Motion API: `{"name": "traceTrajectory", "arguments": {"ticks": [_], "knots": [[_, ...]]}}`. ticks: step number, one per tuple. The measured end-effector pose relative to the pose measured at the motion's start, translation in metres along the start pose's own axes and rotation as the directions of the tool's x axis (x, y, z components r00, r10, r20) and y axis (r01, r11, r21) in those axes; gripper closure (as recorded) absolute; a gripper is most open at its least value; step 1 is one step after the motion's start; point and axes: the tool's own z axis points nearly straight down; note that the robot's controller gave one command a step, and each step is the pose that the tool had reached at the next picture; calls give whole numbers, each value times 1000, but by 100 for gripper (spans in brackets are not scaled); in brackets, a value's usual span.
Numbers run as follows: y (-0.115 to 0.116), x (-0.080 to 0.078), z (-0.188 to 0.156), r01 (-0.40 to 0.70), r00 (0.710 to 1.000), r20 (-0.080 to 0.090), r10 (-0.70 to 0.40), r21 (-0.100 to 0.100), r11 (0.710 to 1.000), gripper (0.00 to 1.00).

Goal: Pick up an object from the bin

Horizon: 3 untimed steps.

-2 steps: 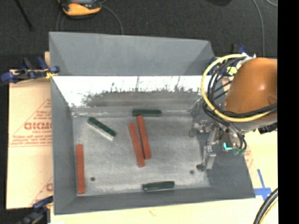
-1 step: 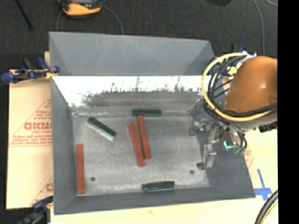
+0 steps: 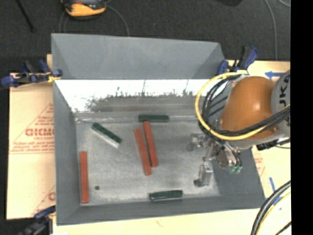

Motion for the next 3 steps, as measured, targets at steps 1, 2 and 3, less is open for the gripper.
{"name": "traceTrajectory", "arguments": {"ticks": [1, 2, 3], "knots": [[7, 6, 42, -137, 990, -10, 137, -1, 991, 0], [11, 9, 49, -176, 984, -10, 176, 2, 984, 0], [79, -27, 63, -56, 998, -6, 56, -1, 998, 0]]}}
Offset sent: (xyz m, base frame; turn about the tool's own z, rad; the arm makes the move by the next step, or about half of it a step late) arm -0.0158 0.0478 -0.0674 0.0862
